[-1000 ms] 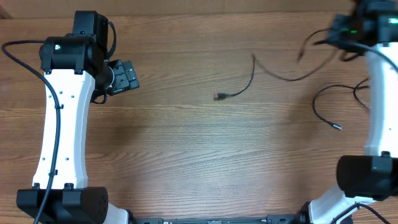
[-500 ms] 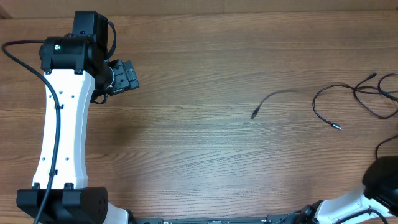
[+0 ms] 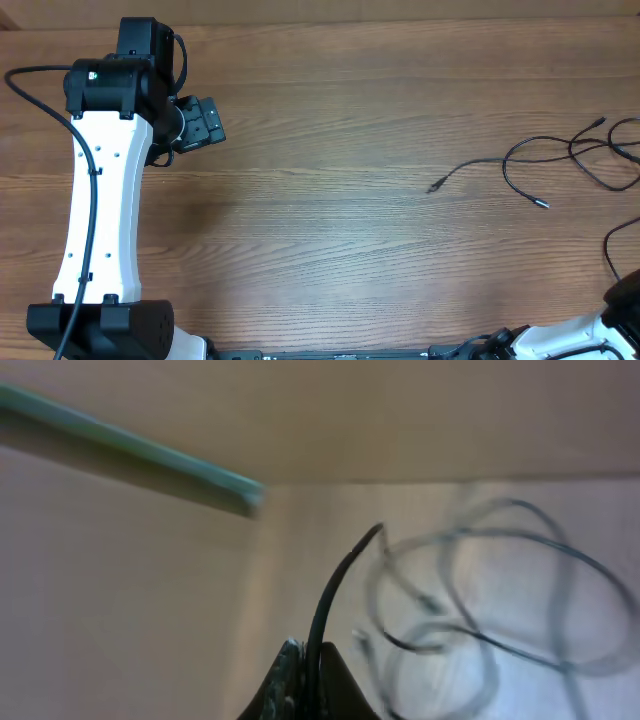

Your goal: Untangle cables

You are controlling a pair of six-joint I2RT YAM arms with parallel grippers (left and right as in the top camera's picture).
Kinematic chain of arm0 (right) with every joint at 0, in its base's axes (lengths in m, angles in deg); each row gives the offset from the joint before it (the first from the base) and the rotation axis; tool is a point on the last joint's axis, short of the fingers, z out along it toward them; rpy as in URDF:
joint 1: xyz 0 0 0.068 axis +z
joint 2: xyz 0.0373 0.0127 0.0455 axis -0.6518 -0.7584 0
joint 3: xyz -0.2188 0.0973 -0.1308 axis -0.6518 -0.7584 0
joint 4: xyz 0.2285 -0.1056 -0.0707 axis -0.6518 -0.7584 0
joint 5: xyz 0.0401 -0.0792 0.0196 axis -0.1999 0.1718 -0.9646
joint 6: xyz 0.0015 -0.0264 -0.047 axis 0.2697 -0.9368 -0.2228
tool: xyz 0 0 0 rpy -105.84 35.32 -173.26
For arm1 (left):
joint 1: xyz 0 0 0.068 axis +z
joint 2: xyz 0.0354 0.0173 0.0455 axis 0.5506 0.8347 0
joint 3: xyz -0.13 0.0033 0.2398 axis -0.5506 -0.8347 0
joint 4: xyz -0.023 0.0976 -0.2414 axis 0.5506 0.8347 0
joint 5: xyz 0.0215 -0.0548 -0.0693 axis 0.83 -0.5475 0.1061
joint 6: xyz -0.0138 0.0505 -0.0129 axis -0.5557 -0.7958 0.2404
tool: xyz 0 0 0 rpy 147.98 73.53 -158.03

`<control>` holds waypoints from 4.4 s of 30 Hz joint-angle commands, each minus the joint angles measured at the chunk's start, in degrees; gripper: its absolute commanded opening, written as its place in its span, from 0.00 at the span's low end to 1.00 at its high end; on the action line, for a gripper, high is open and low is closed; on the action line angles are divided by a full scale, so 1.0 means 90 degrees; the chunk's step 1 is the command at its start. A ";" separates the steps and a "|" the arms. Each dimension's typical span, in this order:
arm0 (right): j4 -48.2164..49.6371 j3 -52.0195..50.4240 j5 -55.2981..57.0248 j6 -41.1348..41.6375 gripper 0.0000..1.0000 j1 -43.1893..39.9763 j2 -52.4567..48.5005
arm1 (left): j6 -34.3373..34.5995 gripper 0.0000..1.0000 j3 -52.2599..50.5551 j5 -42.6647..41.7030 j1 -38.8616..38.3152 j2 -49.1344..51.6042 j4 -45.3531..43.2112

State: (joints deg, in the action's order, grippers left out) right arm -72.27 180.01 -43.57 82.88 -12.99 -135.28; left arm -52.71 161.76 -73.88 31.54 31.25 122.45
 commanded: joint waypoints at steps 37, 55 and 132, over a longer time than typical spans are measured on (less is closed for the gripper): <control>-0.2720 0.0046 0.0182 -0.3895 0.04 0.1984 0.0381 | 0.0066 0.95 0.0007 -0.0192 -0.0010 0.0010 -0.0012; -0.2018 -0.0991 0.0124 -0.3356 0.49 0.1756 -0.0238 | 0.0063 0.96 0.0007 -0.0194 -0.0010 0.0010 0.0056; -0.0386 -0.6237 0.1430 -0.3716 1.00 0.6790 0.6426 | -0.1455 1.00 -0.4777 -0.0189 -0.0002 -0.6317 -0.2174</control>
State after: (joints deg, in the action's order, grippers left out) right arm -75.92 124.10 -31.42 49.57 48.25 -77.19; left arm -66.19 119.27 -76.21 31.54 -25.66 102.86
